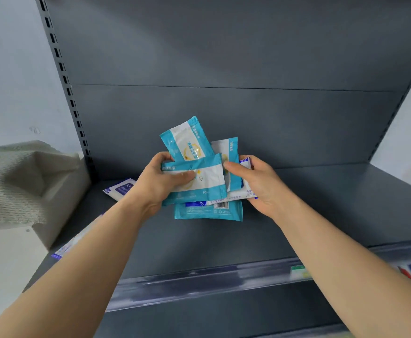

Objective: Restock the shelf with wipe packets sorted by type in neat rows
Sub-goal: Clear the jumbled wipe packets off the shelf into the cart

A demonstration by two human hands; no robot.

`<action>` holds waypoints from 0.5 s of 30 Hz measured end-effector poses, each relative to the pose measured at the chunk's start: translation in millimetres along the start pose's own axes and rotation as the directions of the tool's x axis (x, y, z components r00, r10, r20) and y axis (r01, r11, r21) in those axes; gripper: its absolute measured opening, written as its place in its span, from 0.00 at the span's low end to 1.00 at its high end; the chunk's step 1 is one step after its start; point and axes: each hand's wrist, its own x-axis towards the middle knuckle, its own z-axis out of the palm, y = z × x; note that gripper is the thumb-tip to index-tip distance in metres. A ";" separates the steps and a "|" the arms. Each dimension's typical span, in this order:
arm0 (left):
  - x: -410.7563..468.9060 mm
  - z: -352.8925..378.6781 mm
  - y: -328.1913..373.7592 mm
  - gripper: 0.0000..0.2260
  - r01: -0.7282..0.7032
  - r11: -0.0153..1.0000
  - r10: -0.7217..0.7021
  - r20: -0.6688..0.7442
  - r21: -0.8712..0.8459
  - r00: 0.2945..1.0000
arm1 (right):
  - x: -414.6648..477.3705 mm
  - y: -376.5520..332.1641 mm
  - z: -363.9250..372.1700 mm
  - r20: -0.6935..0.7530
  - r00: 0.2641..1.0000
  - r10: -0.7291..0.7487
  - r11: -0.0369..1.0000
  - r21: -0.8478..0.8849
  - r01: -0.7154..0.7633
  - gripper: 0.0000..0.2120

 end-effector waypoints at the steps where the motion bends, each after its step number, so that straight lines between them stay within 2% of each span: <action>1: -0.2 10.5 1.1 0.19 -0.006 1.000 0.006 0.015 0.014 1.000 | -5.4 -4.6 -6.7 -0.014 1.000 -0.013 1.000 -0.010 0.013 0.15; 8: -4.0 107.3 4.0 0.18 -0.005 0.999 -0.002 0.155 0.039 0.988 | -41.3 -32.2 -92.2 -0.190 0.979 -0.073 0.993 -0.106 0.054 0.19; 15: -17.9 262.2 -7.1 0.19 0.002 0.999 -0.011 0.288 0.034 0.958 | -89.7 -72.6 -231.3 -0.361 0.921 -0.148 0.982 -0.167 0.092 0.19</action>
